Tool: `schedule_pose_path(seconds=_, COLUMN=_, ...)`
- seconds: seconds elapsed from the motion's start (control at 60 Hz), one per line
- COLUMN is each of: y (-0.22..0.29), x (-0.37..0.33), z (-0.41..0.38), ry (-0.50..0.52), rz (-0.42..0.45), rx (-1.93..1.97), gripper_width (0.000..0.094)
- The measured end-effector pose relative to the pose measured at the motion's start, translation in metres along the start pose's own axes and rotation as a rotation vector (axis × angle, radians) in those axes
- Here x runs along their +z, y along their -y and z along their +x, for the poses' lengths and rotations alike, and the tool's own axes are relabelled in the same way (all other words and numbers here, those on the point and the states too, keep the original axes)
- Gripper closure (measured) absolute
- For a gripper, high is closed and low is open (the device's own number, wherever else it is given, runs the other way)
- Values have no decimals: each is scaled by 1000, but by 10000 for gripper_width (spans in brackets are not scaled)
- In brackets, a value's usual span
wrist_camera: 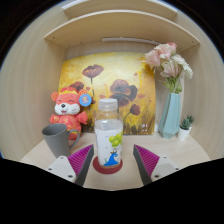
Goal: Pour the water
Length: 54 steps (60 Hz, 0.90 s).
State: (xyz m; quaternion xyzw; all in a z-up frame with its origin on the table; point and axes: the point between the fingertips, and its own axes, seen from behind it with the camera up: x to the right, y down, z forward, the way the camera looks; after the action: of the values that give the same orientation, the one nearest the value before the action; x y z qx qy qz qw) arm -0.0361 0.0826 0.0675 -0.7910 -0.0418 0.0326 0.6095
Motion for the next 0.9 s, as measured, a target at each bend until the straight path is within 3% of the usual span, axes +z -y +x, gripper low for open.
schedule_pose_path(seconds=0.133, y=-22, x=-47, z=-2, ry=4, rz=-52, rx=2, gripper_width=124)
schedule_pose_path(seconds=0.467, y=-26, x=-161, z=-2, ry=-23, rz=-64, rx=46, gripper_width=111)
schedule_pose_path(seconds=0.9, y=15, x=-235, z=19, ry=-49, rz=30, rx=49, gripper_width=106)
